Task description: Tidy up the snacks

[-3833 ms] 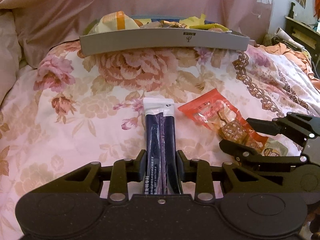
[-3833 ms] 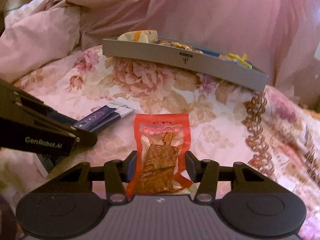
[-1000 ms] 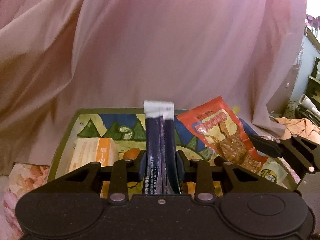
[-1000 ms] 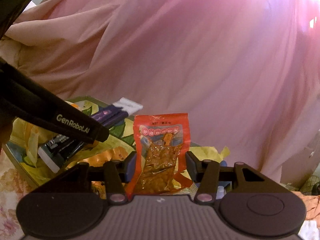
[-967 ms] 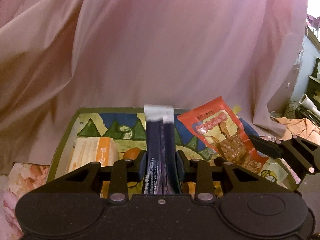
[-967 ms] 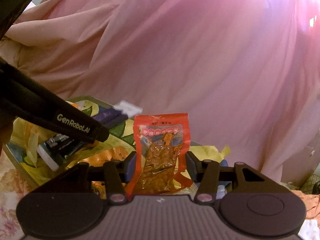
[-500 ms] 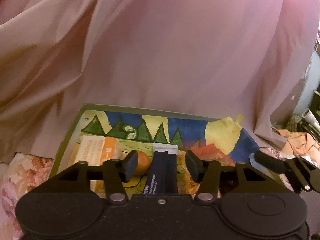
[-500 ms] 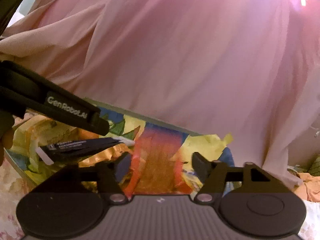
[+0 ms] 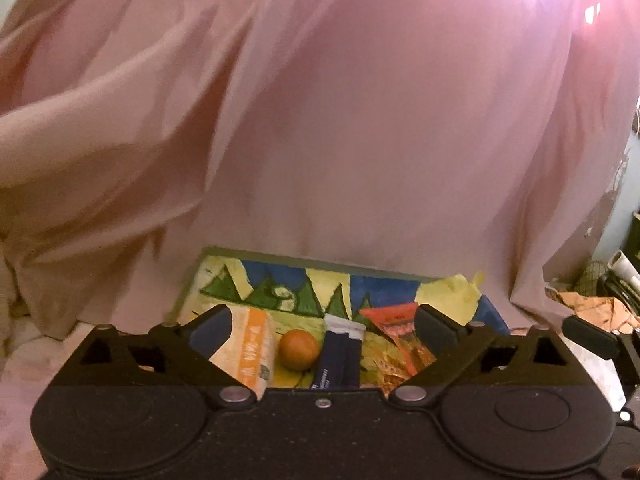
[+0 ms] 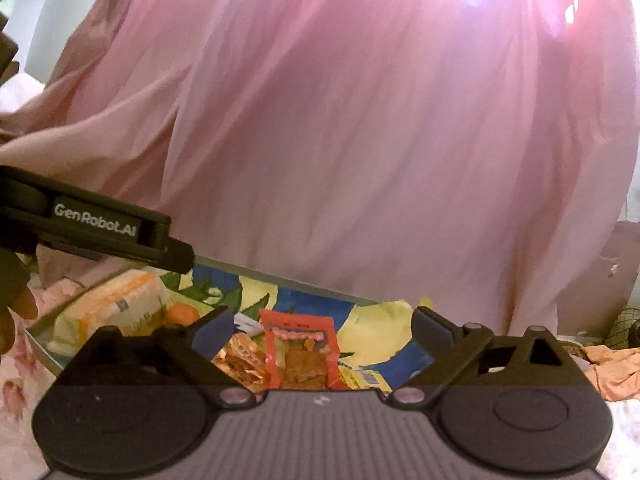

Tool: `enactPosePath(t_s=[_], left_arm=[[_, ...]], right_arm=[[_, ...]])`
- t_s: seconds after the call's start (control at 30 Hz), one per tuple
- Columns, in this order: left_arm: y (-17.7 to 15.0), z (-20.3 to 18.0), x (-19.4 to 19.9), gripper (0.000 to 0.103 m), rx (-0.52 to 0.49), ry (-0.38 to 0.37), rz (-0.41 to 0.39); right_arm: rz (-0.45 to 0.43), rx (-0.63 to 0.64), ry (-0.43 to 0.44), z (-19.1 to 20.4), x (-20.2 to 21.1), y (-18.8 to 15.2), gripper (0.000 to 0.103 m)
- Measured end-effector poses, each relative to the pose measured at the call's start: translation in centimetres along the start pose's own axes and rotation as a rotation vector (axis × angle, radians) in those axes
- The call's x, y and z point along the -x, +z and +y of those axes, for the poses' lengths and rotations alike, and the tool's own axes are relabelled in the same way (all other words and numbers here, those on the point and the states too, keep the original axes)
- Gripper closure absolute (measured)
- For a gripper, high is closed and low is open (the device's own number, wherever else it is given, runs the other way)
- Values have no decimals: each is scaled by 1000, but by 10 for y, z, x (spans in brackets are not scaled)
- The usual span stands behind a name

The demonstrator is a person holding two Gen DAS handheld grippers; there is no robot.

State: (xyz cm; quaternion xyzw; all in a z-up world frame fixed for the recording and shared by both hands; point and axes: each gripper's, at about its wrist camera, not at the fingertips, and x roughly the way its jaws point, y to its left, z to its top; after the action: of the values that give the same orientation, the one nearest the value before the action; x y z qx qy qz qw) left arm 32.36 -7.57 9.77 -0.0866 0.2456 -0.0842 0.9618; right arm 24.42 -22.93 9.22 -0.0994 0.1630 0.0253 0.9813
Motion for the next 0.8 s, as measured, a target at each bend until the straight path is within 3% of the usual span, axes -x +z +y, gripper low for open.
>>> enactPosePath(t_s=[0.4, 0.8], left_arm=[[0, 7, 51, 1, -3, 31, -62], [-31, 14, 111, 1, -39, 76, -95]], right_arm=[[-51, -70, 0, -5, 43, 7, 0], [-80, -146, -3, 2, 101, 0, 0]])
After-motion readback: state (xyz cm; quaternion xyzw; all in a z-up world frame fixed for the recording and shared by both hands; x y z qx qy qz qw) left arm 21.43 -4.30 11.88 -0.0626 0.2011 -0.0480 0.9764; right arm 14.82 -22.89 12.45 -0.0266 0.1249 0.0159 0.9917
